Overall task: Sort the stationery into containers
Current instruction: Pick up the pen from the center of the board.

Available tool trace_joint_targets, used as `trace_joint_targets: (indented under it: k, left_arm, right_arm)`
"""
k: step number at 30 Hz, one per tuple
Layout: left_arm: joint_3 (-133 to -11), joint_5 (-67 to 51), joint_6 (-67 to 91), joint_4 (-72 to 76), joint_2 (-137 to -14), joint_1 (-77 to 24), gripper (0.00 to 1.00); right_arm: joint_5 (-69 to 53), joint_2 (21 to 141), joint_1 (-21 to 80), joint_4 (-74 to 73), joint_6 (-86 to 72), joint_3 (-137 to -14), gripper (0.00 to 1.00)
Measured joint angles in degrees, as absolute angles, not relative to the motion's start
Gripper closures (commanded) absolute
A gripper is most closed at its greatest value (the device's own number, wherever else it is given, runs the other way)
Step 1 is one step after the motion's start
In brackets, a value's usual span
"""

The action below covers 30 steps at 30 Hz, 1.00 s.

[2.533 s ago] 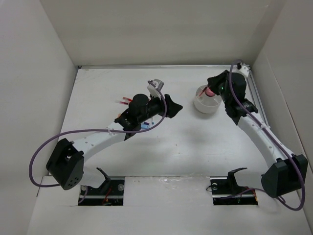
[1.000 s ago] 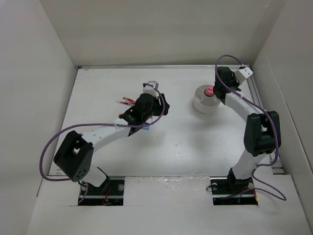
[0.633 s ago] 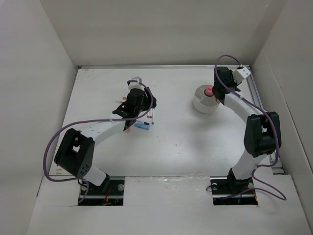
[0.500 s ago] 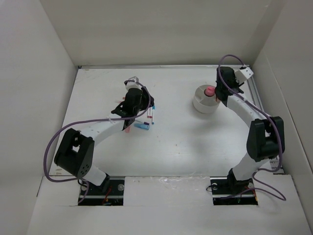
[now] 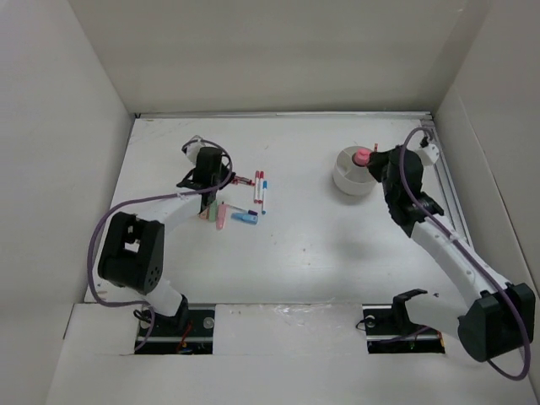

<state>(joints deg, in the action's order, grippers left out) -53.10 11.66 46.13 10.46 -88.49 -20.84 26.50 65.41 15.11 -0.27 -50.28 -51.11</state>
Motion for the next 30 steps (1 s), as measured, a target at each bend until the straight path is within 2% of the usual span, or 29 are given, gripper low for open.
trace_joint_targets:
  k: [1, 4, 8, 16, 30]
  left_arm:
    - [-53.21, 10.74, 46.72, 10.39, -89.73, -19.16, 0.91]
    - [-54.02, 9.67, 48.42, 9.91, -93.76, -14.81, 0.79]
    - [-55.27, 8.8, 50.43, 8.56, -97.41, -11.35, 0.79]
    - [-59.57, 9.17, 53.12, 5.93, -101.56, -7.75, 0.75]
    - [-68.75, 14.87, 54.15, -0.43, -108.55, -7.81, 0.72]
  right_arm:
    - [24.88, 64.4, 16.6, -0.16, -50.5, -49.82, 1.0]
    - [20.12, 62.54, 20.01, -0.01, -50.89, -47.35, 0.95]
    - [14.44, 60.12, 22.09, -0.45, -50.61, -45.47, 0.86]
    - [7.68, 59.59, 24.1, -1.08, -48.8, -44.07, 0.78]
    - [4.03, 62.26, 28.12, -1.28, -47.24, -44.07, 0.74]
